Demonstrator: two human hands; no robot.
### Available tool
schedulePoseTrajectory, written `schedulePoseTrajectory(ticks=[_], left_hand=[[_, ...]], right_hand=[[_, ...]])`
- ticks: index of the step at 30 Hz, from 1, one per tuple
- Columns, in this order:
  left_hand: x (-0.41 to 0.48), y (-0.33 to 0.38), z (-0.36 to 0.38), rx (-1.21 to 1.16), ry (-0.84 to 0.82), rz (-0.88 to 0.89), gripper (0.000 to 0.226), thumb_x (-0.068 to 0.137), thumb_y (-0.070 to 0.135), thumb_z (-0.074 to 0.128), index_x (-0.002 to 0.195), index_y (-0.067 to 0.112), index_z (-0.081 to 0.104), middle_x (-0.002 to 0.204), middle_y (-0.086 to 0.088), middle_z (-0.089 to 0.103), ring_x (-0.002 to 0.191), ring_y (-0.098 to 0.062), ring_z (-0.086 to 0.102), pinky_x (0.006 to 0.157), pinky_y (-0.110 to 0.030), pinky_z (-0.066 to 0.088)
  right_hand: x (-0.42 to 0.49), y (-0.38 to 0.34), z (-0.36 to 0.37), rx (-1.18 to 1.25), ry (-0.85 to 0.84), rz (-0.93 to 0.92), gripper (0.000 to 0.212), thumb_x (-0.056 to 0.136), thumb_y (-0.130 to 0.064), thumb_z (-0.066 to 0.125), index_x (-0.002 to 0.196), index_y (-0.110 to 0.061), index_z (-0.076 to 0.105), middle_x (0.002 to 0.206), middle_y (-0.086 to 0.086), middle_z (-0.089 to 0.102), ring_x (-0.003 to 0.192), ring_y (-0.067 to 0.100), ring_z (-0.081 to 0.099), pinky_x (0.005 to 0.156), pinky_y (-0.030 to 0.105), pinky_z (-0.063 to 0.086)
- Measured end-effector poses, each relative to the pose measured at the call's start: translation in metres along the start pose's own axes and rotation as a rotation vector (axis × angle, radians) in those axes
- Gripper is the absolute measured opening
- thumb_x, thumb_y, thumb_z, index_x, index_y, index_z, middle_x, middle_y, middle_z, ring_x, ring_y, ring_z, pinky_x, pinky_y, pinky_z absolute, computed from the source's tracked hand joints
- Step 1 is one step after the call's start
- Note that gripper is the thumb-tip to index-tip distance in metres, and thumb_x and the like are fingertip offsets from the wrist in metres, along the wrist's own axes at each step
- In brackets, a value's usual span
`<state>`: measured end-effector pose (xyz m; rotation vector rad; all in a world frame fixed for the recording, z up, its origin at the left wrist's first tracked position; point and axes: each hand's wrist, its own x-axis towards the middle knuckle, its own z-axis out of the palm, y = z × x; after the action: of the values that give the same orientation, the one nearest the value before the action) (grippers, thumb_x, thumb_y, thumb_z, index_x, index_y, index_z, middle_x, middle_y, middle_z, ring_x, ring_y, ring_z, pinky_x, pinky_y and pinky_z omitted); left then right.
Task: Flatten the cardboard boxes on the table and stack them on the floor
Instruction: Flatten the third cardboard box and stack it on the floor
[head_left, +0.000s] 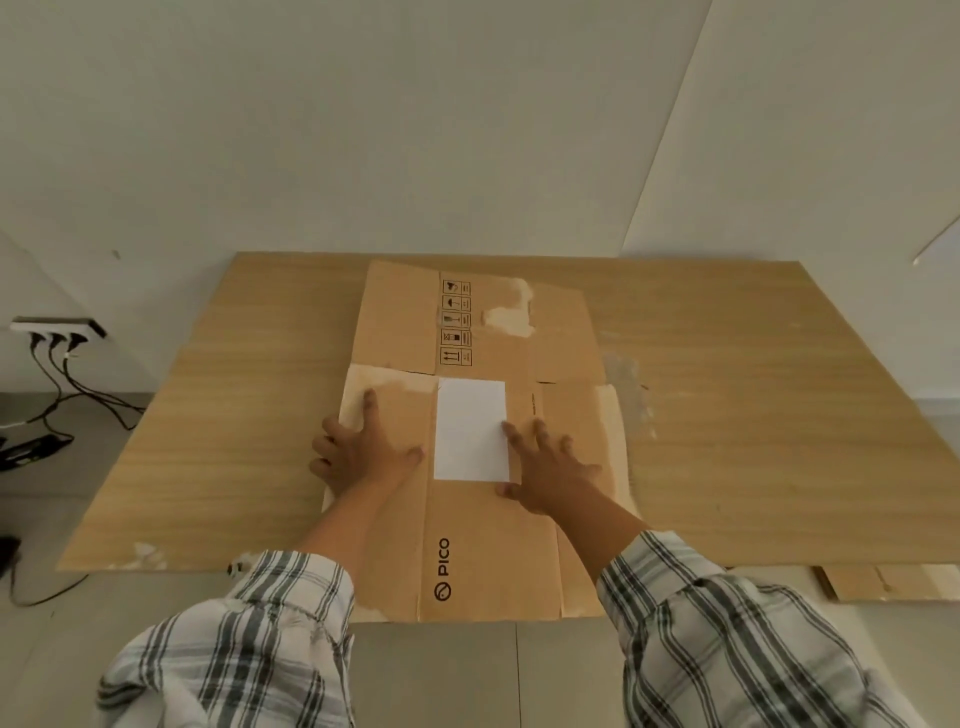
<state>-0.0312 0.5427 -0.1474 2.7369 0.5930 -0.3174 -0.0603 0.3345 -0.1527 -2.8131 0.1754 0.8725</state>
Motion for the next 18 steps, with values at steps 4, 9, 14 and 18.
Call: schedulePoseTrajectory(ticks=[4, 9, 14, 18], left_hand=[[0.012, 0.008, 0.013, 0.175, -0.09, 0.176, 0.108, 0.067, 0.073, 0.07, 0.153, 0.049, 0.01, 0.161, -0.012, -0.025, 0.147, -0.044, -0.009, 0.115, -0.062, 0.007], [0.039, 0.03, 0.028, 0.364, -0.223, 0.514, 0.113, 0.07, 0.073, 0.068, 0.156, 0.043, 0.002, 0.163, -0.001, -0.028, 0.149, -0.036, -0.023, 0.114, -0.065, -0.003], [0.069, 0.044, 0.038, 0.339, -0.388, 0.585, 0.13, 0.062, 0.064, 0.081, 0.157, 0.037, -0.003, 0.166, 0.005, -0.013, 0.153, -0.033, -0.006, 0.115, -0.063, 0.02], [0.071, 0.056, 0.037, 0.339, -0.374, 0.58, 0.132, 0.051, 0.056, 0.091, 0.155, 0.036, 0.011, 0.159, 0.002, 0.011, 0.147, -0.034, 0.015, 0.102, -0.056, 0.043]], right_hand=[[0.016, -0.008, 0.006, -0.017, -0.047, 0.033, 0.1, 0.088, -0.051, 0.063, 0.15, -0.046, -0.015, 0.161, -0.002, -0.023, 0.147, 0.043, -0.011, 0.102, 0.075, 0.026], [0.039, -0.007, -0.01, -0.089, -0.051, 0.043, 0.131, 0.068, -0.051, 0.083, 0.151, -0.039, -0.017, 0.161, -0.001, -0.022, 0.148, 0.038, -0.013, 0.102, 0.078, 0.02], [0.065, -0.008, -0.019, -0.121, -0.141, 0.06, 0.158, 0.05, -0.052, 0.092, 0.145, -0.038, -0.033, 0.156, -0.002, -0.037, 0.145, 0.036, -0.026, 0.099, 0.081, 0.021], [0.074, -0.013, -0.024, -0.104, -0.21, 0.115, 0.163, 0.048, -0.045, 0.095, 0.14, -0.039, -0.04, 0.151, -0.002, -0.045, 0.143, 0.037, -0.03, 0.101, 0.076, 0.028]])
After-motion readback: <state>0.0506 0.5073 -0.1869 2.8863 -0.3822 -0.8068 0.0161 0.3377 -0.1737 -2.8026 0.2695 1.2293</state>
